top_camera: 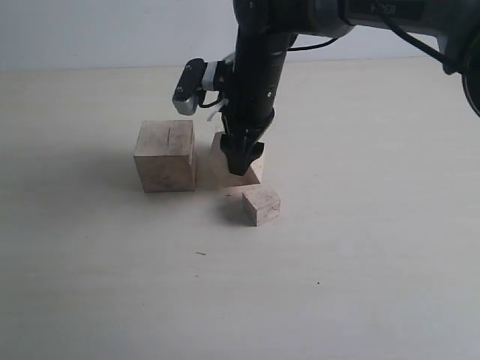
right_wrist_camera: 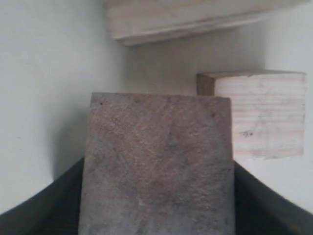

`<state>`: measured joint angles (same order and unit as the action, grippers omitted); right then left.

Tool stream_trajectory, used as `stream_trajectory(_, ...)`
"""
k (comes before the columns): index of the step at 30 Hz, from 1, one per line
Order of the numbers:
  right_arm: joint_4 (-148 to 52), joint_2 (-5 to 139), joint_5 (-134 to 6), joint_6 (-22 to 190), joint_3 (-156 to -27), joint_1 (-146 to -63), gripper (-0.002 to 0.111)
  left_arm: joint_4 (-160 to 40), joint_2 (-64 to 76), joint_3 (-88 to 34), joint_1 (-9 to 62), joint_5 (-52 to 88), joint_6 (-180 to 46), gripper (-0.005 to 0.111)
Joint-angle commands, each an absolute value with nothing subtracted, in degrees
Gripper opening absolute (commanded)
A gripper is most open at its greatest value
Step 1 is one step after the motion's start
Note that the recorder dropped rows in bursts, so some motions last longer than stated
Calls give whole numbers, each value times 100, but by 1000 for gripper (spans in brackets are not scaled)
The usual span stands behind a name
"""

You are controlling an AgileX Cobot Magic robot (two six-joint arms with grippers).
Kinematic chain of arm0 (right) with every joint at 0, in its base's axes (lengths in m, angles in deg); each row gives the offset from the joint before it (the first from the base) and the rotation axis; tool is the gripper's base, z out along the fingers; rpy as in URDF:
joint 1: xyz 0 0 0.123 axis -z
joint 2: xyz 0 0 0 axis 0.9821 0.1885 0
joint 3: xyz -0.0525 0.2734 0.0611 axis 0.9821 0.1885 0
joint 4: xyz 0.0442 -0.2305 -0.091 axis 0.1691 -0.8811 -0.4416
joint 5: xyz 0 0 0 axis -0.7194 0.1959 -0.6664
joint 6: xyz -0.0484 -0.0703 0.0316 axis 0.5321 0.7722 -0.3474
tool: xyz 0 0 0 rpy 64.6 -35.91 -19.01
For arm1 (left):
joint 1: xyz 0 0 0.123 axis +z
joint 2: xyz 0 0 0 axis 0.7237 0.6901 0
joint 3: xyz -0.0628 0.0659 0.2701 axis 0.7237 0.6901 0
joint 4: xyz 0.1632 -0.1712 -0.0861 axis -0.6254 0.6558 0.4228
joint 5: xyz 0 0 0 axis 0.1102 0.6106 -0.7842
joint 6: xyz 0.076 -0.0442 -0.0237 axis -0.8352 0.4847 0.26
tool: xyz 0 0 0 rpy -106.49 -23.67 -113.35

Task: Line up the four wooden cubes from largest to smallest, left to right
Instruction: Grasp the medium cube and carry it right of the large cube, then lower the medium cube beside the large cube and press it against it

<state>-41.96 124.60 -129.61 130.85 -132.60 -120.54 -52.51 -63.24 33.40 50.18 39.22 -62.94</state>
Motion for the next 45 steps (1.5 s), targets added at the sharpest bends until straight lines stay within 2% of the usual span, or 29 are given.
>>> stream_trajectory(1, -4528, 12506, -12590, 12711, -13254, -11877, 0, -5260, -6359, 3359, 4984, 3860, -6293, 0)
stream_trajectory(11, -4193, 12516, -12129, 12943, -13254, -11830, 0, -5260, -6359, 3359, 4984, 3860, -6293, 0)
stream_trajectory(18, -3764, 12516, -12635, 13866, -13254, -11781, 0, -5260, -6359, 3359, 4984, 3860, -6293, 0)
stream_trajectory(28, -1910, 12516, -13019, 15714, -13254, -10870, 0, -5260, -6359, 3359, 4984, 3860, -6293, 0)
stream_trajectory(37, -927, 12651, -13040, 17032, -13254, -10853, 0, -5260, -6359, 3359, 4984, 3860, -6293, 0)
stream_trajectory(45, -927, 12918, -13015, 17089, -13275, -10853, 0, -5260, -6359, 3359, 4984, 3860, -6293, 0)
